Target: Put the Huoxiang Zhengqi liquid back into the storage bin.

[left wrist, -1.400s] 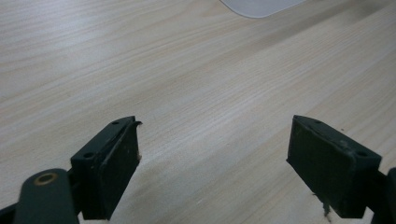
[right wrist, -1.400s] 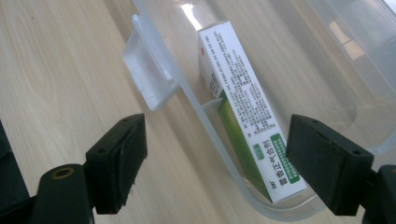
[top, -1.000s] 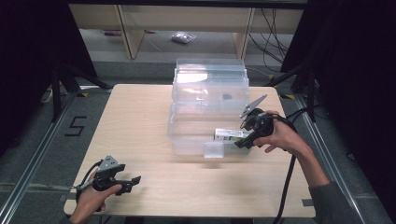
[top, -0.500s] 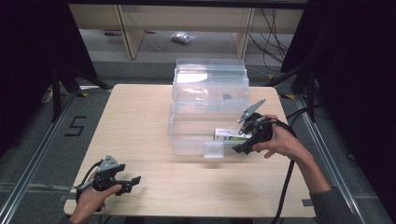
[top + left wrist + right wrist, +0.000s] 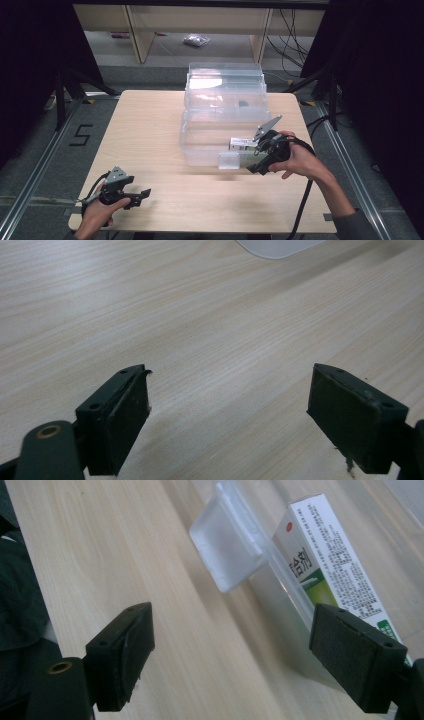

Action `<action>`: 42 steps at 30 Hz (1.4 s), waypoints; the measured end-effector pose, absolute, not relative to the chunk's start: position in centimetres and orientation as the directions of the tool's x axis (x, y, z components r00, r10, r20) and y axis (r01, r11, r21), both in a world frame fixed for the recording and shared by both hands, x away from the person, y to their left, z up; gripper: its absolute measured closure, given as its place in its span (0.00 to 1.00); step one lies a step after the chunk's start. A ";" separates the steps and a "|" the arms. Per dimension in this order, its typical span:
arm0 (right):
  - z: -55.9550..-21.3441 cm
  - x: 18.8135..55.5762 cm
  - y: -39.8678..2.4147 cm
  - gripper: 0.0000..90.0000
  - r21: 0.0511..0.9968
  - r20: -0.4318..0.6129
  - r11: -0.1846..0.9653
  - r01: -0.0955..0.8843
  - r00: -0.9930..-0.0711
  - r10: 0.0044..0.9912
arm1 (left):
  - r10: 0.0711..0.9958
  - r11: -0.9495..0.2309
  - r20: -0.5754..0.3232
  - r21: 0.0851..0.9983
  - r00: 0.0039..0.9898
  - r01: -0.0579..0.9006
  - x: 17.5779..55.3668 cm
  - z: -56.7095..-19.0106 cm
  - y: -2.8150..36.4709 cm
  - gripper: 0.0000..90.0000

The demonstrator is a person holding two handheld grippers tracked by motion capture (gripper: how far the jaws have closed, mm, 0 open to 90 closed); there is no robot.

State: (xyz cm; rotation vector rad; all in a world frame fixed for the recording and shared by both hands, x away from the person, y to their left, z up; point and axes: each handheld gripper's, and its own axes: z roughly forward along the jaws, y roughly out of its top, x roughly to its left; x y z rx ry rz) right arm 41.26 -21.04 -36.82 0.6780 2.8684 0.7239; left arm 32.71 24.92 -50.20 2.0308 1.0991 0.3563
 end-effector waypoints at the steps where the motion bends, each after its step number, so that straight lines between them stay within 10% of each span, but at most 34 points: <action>1: -36.9 40.9 -21.0 0.21 0.474 0.015 0.776 0.417 -0.885 0.466 | 0.803 -0.317 -0.115 0.749 0.585 0.582 32.7 -50.2 24.9 0.18; 42: -41.2 38.4 -21.5 0.20 0.588 0.054 0.698 0.408 -0.881 0.470 | 0.804 -0.310 -0.117 0.753 0.582 0.580 32.7 -50.2 24.8 0.18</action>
